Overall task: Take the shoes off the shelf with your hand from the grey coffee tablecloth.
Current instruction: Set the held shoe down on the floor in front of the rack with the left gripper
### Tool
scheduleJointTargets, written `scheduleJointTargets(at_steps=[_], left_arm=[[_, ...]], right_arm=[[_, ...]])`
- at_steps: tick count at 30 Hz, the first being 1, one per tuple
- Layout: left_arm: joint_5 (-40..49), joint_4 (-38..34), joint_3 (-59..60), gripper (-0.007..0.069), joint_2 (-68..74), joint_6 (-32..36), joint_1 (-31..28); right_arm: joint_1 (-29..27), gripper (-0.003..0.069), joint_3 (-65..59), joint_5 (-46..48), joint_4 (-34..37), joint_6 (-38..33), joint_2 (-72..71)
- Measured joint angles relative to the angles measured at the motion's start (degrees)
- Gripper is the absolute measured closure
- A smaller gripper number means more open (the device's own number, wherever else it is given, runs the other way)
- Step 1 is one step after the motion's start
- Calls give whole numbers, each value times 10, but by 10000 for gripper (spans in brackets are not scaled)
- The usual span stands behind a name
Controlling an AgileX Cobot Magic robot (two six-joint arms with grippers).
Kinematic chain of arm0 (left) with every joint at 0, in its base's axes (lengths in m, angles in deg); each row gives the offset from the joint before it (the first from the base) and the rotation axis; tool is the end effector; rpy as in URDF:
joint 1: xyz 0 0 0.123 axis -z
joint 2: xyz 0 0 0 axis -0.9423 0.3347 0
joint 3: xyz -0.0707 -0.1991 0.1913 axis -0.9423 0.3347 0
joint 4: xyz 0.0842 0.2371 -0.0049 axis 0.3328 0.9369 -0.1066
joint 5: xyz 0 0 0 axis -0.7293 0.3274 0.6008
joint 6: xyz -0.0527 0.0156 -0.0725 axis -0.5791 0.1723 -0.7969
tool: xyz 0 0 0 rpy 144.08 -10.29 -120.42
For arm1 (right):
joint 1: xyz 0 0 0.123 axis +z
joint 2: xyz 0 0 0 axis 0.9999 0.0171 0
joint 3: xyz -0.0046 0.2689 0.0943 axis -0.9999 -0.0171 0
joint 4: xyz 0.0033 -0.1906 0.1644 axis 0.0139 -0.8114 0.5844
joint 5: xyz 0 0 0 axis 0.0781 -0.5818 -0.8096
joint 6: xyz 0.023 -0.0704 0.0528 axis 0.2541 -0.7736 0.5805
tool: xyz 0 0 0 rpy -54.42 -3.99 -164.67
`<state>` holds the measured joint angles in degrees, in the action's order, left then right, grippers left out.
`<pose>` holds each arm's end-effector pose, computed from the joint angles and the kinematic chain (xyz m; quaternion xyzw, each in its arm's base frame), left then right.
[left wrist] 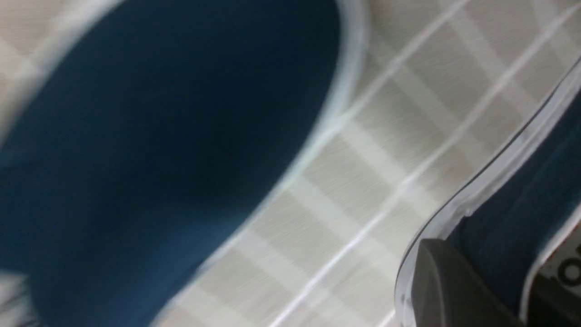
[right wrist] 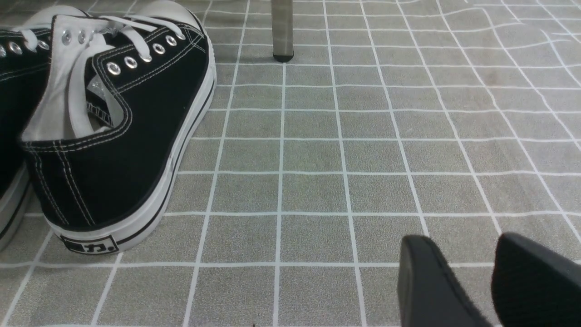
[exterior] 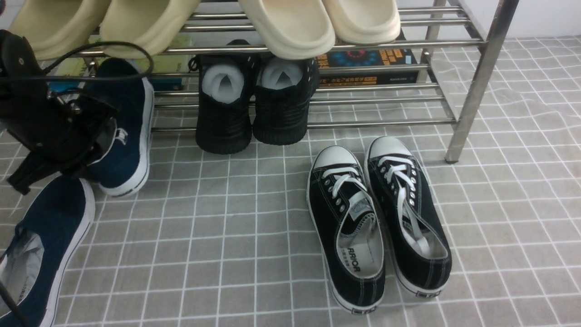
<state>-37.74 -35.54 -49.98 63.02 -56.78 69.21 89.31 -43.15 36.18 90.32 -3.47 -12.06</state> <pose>0.3520 0.0095 0.2520 -0.3843 0.9038 -0.0596 0.1785 0.0521 0.0029 0.1739 0.0017 0.8064 0.0215 0.5910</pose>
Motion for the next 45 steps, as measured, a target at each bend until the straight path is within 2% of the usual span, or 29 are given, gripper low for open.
scheduleJointTargets(at_steps=[4, 7, 13, 17, 20, 23, 33, 39, 45], left_arm=[[81, 46, 15, 592, -51, 0, 1], [95, 74, 44, 592, -91, -1, 15], [90, 86, 122, 592, -143, -8, 83], [76, 114, 176, 592, -148, -72, 119], [71, 151, 209, 592, -148, -115, 129], [64, 162, 234, 592, -148, -131, 133], [58, 152, 245, 578, -149, -128, 136], [68, 156, 245, 463, -149, -120, 136], [100, 179, 239, 299, -169, -57, 136]], right_arm=[[0, 421, 0, 0, 0, 0, 0], [0, 421, 0, 0, 0, 0, 0], [0, 421, 0, 0, 0, 0, 0], [0, 421, 0, 0, 0, 0, 0], [0, 421, 0, 0, 0, 0, 0], [0, 421, 0, 0, 0, 0, 0], [0, 421, 0, 0, 0, 0, 0], [0, 421, 0, 0, 0, 0, 0], [0, 421, 0, 0, 0, 0, 0]])
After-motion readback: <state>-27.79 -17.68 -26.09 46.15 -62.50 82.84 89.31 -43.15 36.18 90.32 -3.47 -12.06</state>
